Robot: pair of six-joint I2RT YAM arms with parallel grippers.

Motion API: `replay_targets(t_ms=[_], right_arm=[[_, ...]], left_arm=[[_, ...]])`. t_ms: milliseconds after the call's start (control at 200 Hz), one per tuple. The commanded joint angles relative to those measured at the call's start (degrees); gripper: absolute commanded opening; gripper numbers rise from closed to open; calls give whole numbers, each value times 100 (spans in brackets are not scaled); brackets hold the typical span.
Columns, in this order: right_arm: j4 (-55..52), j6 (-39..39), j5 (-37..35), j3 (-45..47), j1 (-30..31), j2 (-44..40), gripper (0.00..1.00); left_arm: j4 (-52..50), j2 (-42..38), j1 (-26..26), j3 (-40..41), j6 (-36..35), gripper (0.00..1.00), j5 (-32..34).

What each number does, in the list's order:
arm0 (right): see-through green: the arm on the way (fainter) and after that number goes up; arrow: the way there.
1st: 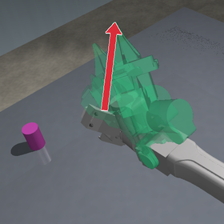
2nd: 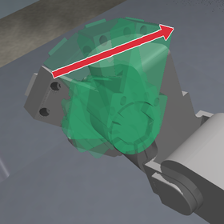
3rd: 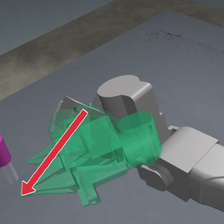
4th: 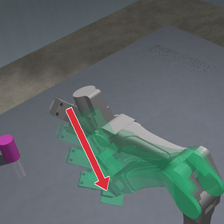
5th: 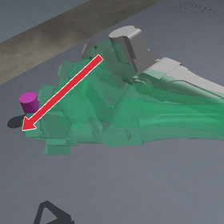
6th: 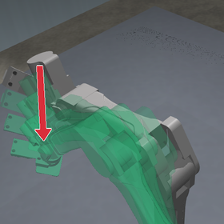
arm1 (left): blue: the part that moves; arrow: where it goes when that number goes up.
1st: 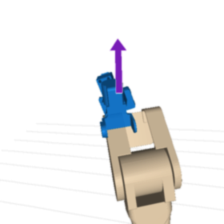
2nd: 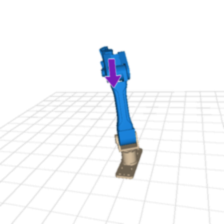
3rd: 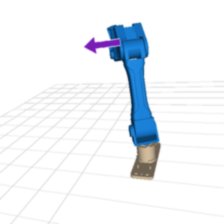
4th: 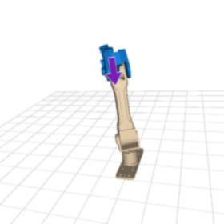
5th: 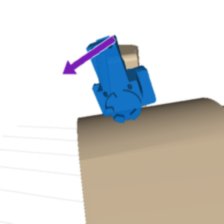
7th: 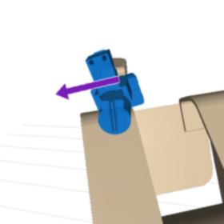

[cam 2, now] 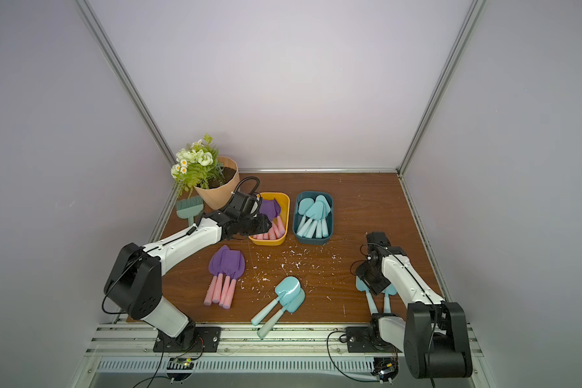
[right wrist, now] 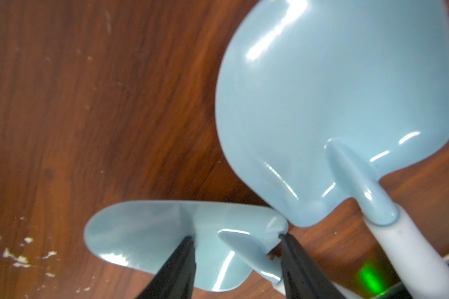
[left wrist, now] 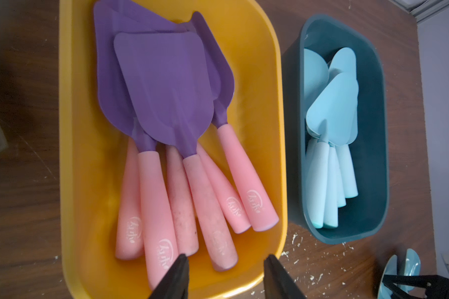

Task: Sort the small shovels by color and place them into the storage box
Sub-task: Move the shovel to the center of the board, then pick up the shovel from the center of the board.

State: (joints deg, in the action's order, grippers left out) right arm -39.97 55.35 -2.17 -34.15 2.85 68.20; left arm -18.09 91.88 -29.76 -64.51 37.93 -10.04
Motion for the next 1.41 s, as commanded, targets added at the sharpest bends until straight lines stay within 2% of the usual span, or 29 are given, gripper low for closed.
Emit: replay_targets(t_ms=[0, 305, 620, 756, 871, 1086, 1256, 1401], right_arm=[[503, 134, 385, 49, -13, 197, 56], [1639, 396, 1026, -438, 69, 1043, 54], [1759, 361, 1074, -1038, 561, 1318, 54], [1447, 58, 617, -1125, 722, 1193, 55], [951, -497, 131, -1270, 834, 1082, 56], [258, -1193, -1288, -1264, 906, 878, 56], [365, -1155, -1315, -987, 906, 703, 56], [696, -1144, -862, -586, 897, 349, 56]], left_arm=[[9, -129, -53, -17, 104, 50, 80], [-140, -228, -70, -25, 131, 50, 226], [-143, -197, -181, -26, 160, 50, 305], [-134, -170, -237, -53, 164, 50, 305], [-140, -158, -255, -80, 144, 50, 307], [-125, -148, -288, -79, 145, 50, 250], [-107, -134, -321, -53, 146, 50, 179], [-107, -146, -330, -23, 142, 50, 141]])
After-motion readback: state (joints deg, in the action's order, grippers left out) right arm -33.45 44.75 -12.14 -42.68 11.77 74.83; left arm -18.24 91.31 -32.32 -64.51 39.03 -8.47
